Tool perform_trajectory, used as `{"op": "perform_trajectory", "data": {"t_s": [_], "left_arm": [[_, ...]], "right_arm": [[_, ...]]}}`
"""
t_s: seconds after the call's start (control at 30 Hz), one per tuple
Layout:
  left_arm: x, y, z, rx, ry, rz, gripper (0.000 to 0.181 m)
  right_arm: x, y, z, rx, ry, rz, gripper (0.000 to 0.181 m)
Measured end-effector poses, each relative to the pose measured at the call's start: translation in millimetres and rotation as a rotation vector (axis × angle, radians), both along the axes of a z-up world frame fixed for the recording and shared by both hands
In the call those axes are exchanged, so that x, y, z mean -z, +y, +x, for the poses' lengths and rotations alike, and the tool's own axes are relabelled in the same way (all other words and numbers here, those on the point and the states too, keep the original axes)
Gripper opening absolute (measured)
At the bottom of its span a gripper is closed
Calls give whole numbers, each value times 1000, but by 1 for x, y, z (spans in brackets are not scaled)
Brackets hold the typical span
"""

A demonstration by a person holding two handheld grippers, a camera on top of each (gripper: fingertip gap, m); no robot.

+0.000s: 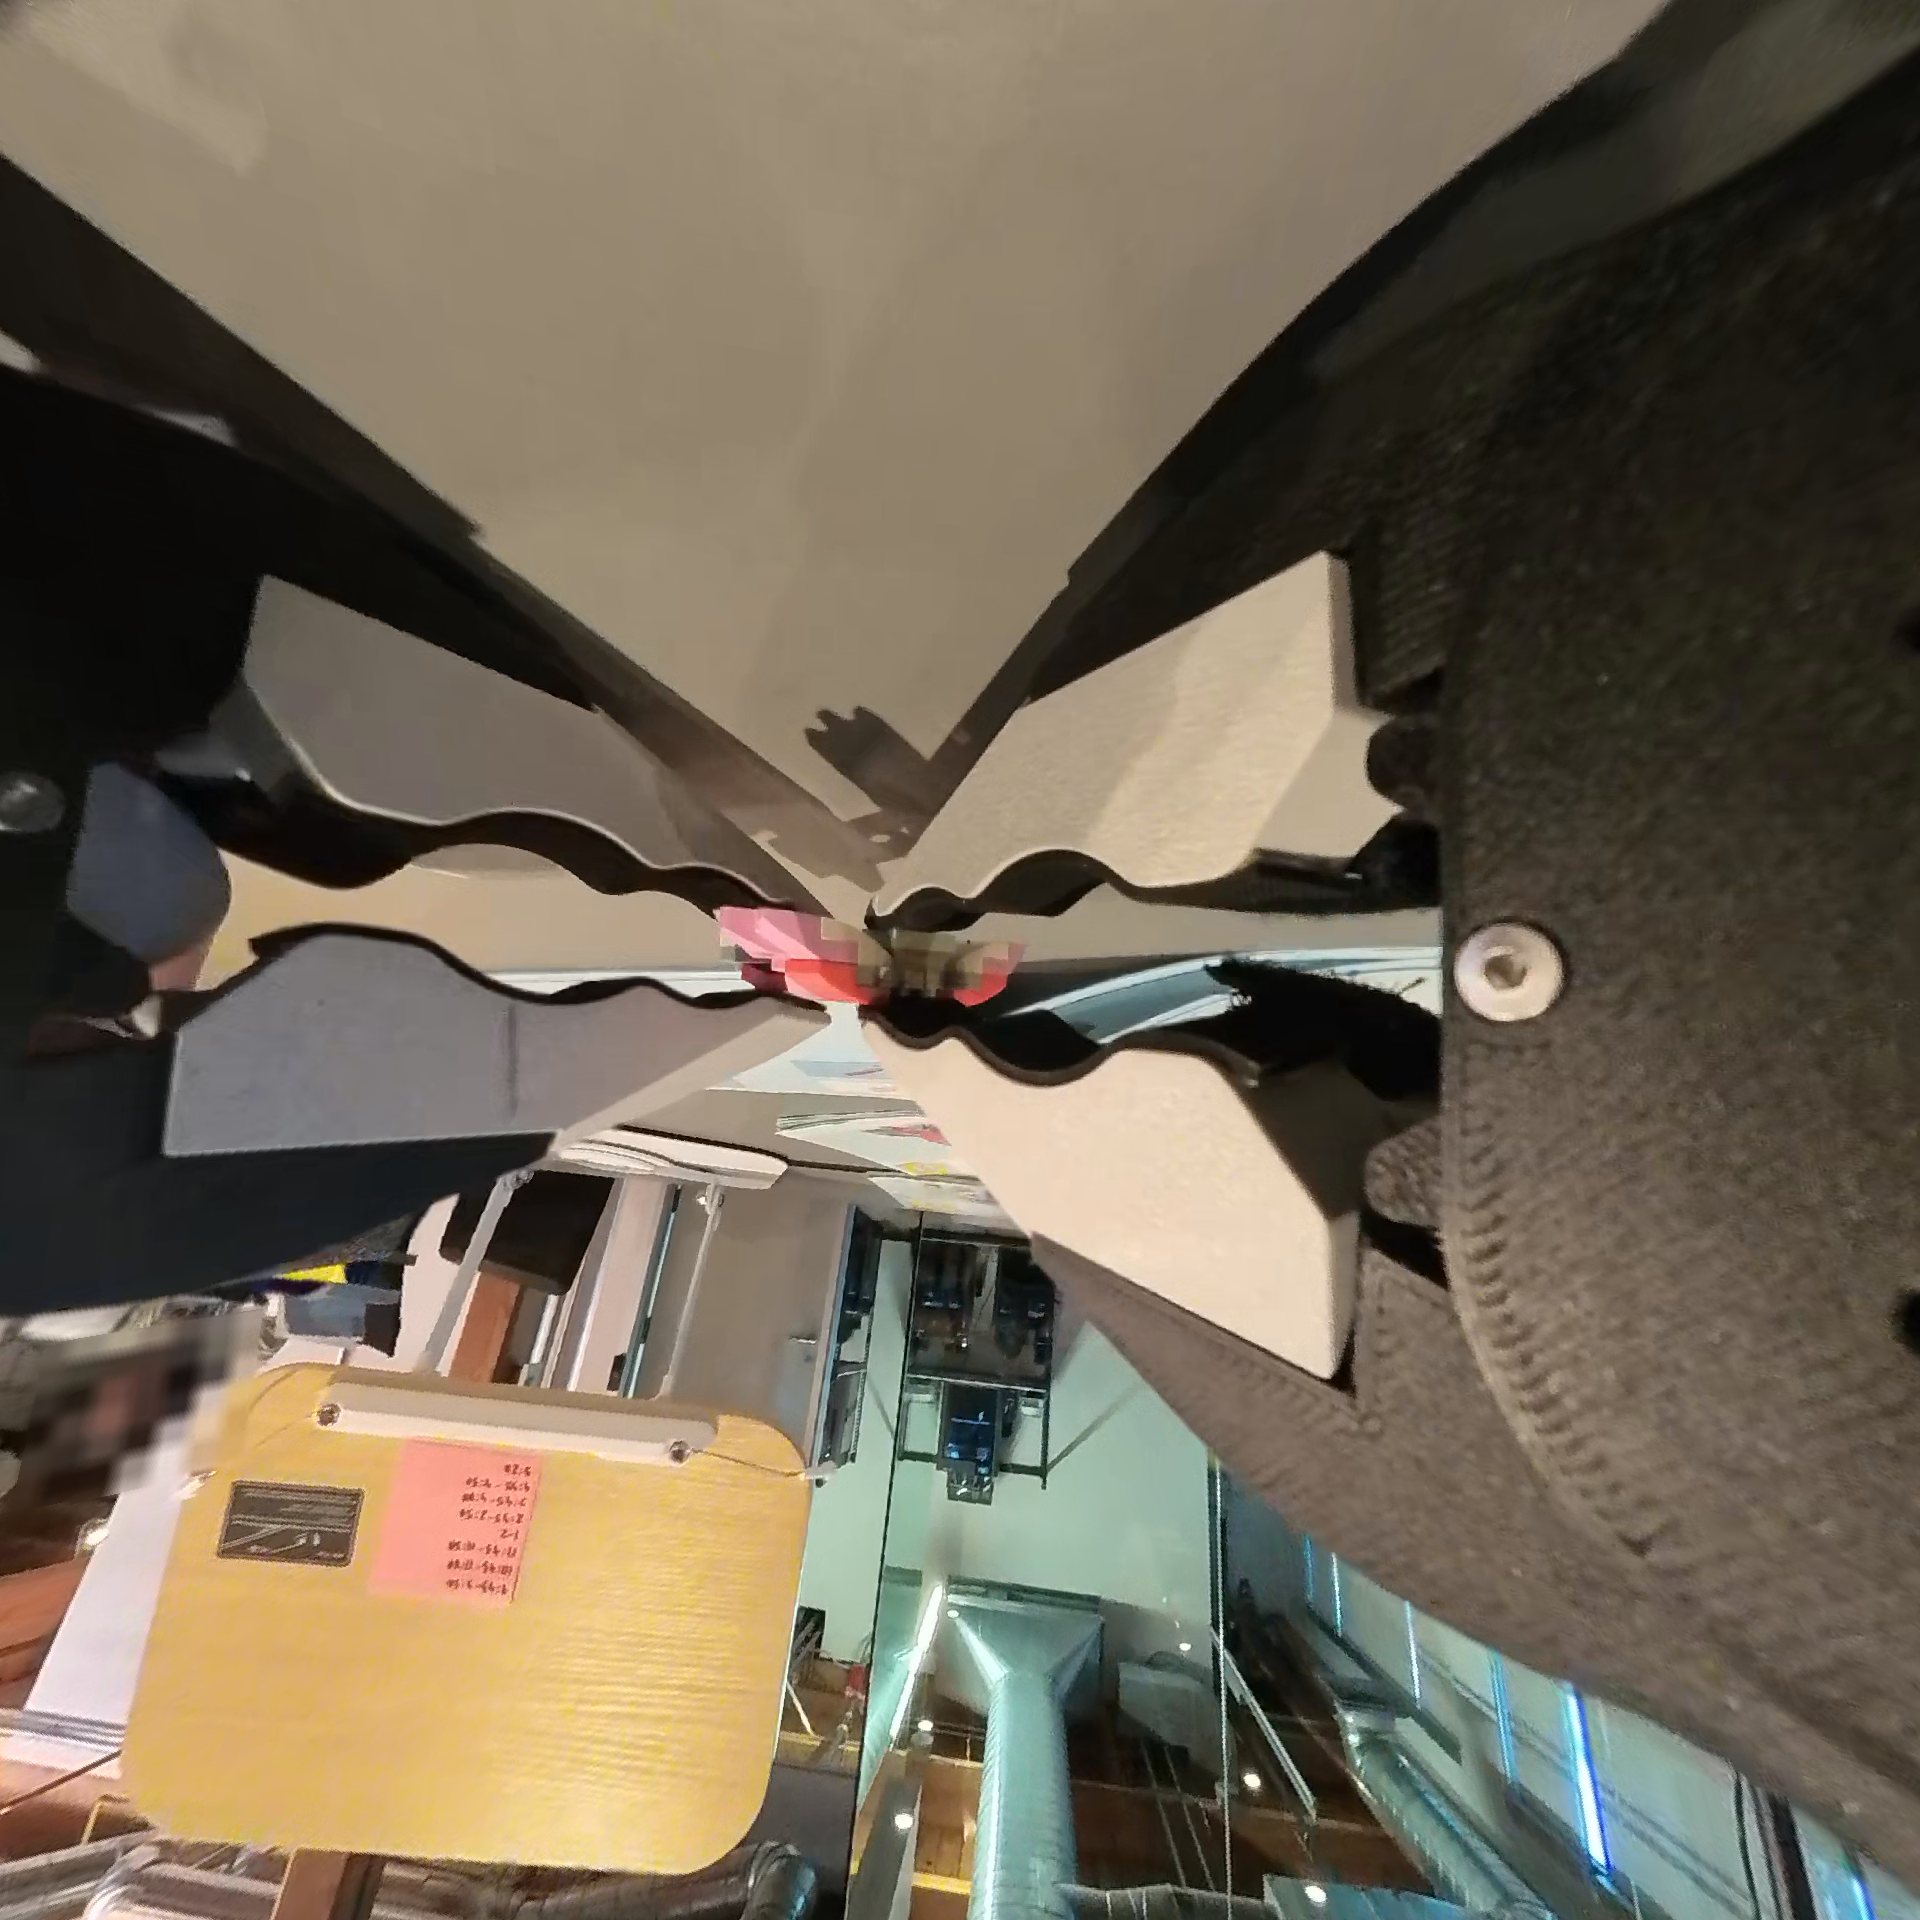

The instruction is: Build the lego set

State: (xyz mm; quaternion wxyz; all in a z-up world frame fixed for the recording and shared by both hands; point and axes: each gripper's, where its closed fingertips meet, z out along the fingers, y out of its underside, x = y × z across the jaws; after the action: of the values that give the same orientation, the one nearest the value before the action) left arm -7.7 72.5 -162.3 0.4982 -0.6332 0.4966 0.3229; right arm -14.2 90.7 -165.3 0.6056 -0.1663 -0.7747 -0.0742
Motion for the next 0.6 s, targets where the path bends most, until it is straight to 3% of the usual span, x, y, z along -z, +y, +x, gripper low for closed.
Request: {"op": "perform_trajectory", "data": {"t_s": [0.33, 0.6], "left_arm": [[1, 0, 0, -12, -13, -16, 11], [3, -1, 3, 27, 45, 13, 12]], "right_arm": [[0, -2, 1, -38, -5, 100, 13], [1, -4, 3, -53, -5, -37, 12]]}}
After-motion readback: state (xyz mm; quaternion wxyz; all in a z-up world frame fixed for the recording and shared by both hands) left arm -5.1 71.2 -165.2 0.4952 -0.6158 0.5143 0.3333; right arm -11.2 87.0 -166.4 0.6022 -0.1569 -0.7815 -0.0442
